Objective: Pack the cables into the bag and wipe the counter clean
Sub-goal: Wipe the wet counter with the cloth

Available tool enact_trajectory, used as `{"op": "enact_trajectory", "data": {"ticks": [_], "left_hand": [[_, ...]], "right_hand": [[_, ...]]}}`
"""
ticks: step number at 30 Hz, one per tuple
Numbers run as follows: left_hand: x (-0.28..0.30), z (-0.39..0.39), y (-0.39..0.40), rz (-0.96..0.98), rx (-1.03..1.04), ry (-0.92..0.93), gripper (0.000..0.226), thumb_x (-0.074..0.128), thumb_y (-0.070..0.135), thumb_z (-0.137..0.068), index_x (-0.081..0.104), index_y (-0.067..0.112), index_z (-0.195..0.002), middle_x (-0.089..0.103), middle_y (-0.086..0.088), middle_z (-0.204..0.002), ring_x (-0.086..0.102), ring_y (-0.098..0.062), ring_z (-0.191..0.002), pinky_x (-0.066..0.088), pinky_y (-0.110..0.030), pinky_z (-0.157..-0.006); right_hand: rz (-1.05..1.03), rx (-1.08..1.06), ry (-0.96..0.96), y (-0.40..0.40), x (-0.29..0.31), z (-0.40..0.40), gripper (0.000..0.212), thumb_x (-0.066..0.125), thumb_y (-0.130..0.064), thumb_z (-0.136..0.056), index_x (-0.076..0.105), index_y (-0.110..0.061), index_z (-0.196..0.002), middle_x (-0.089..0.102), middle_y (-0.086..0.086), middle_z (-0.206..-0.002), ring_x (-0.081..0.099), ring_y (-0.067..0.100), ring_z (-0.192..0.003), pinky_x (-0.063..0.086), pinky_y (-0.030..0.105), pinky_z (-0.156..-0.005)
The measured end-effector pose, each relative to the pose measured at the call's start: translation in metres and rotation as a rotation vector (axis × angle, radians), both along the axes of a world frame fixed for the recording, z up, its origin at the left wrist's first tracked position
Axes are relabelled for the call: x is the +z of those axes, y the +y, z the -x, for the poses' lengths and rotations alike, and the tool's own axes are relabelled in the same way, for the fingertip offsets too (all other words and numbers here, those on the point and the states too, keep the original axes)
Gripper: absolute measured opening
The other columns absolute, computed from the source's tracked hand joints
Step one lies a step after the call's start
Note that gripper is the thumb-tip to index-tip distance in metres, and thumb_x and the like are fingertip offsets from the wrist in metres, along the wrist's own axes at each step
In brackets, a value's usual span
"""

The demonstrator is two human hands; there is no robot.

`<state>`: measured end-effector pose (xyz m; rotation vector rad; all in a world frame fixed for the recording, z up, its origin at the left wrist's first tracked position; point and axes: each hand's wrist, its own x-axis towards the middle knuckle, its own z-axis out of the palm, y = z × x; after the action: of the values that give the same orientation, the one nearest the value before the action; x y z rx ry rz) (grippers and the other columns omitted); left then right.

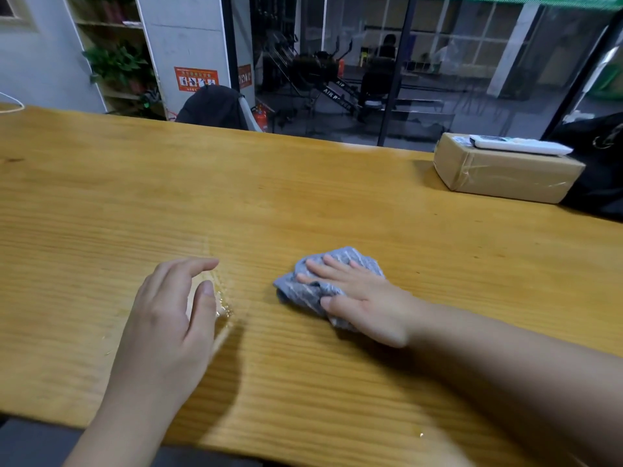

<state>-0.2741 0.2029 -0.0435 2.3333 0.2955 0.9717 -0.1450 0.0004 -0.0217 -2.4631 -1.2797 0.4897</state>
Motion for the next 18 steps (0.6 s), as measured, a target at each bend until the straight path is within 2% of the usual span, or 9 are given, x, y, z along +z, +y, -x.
{"op": "enact_trajectory", "data": {"ticks": [2,5,8,10,13,16,18], "left_hand": [[0.0,0.0,-0.001,0.004,0.018,-0.003,0.032,0.041,0.023,-0.087,0.06,0.014,-0.111,0.051,0.011,-0.104,0.043,-0.002,-0.101,0.026,-0.012,-0.086],[0.002,0.001,0.0,0.033,0.06,-0.015,0.032,0.043,0.022,-0.085,0.061,0.014,-0.11,0.051,0.01,-0.105,0.046,-0.008,-0.104,0.027,-0.013,-0.087],[0.005,0.004,0.004,0.03,0.064,-0.039,0.03,0.045,0.019,-0.085,0.061,0.014,-0.11,0.05,0.011,-0.106,0.044,-0.002,-0.102,0.026,-0.011,-0.087],[0.005,0.007,0.007,0.01,0.06,-0.037,0.029,0.045,0.018,-0.085,0.06,0.017,-0.11,0.048,0.017,-0.106,0.042,0.0,-0.102,0.026,-0.011,-0.088],[0.004,0.008,0.012,0.016,0.051,-0.021,0.029,0.045,0.017,-0.085,0.059,0.021,-0.11,0.048,0.018,-0.101,0.043,0.004,-0.1,0.027,-0.005,-0.087],[0.006,0.007,0.012,0.112,0.033,-0.049,0.03,0.044,0.018,-0.084,0.055,0.036,-0.105,0.051,0.031,-0.103,0.04,0.023,-0.1,0.024,0.01,-0.078],[0.007,0.007,0.01,0.173,0.044,-0.076,0.032,0.043,0.018,-0.083,0.051,0.044,-0.101,0.049,0.041,-0.102,0.04,0.029,-0.097,0.023,0.012,-0.074]], "right_hand": [[0.05,-0.062,-0.048,0.011,0.001,-0.011,0.043,0.031,-0.026,-0.101,0.038,-0.025,-0.143,0.0,-0.009,-0.16,-0.01,0.01,-0.147,-0.007,0.029,-0.117],[0.159,-0.112,-0.141,0.034,0.003,-0.029,0.037,0.027,-0.026,-0.102,0.048,-0.017,-0.131,-0.002,0.003,-0.161,-0.008,0.024,-0.148,-0.001,0.042,-0.119],[0.242,-0.113,-0.267,0.062,0.002,-0.047,0.032,0.028,-0.028,-0.102,0.052,-0.014,-0.118,0.009,0.01,-0.159,0.003,0.033,-0.147,0.012,0.051,-0.116],[0.258,-0.137,-0.288,0.083,0.001,-0.061,0.033,0.028,-0.029,-0.102,0.051,-0.014,-0.12,0.011,0.013,-0.158,0.008,0.035,-0.145,0.013,0.051,-0.114],[0.221,-0.193,-0.216,0.114,-0.002,-0.081,0.041,0.028,-0.029,-0.1,0.043,-0.014,-0.135,0.007,0.012,-0.159,0.004,0.032,-0.146,0.008,0.051,-0.115],[0.175,-0.201,-0.147,0.146,-0.003,-0.09,0.049,0.029,-0.031,-0.098,0.031,-0.02,-0.146,0.001,0.005,-0.161,-0.002,0.026,-0.148,0.001,0.047,-0.117],[0.172,-0.152,-0.136,0.166,-0.002,-0.087,0.049,0.03,-0.029,-0.097,0.032,-0.019,-0.145,0.003,0.005,-0.161,-0.002,0.026,-0.148,-0.001,0.046,-0.117]]}}
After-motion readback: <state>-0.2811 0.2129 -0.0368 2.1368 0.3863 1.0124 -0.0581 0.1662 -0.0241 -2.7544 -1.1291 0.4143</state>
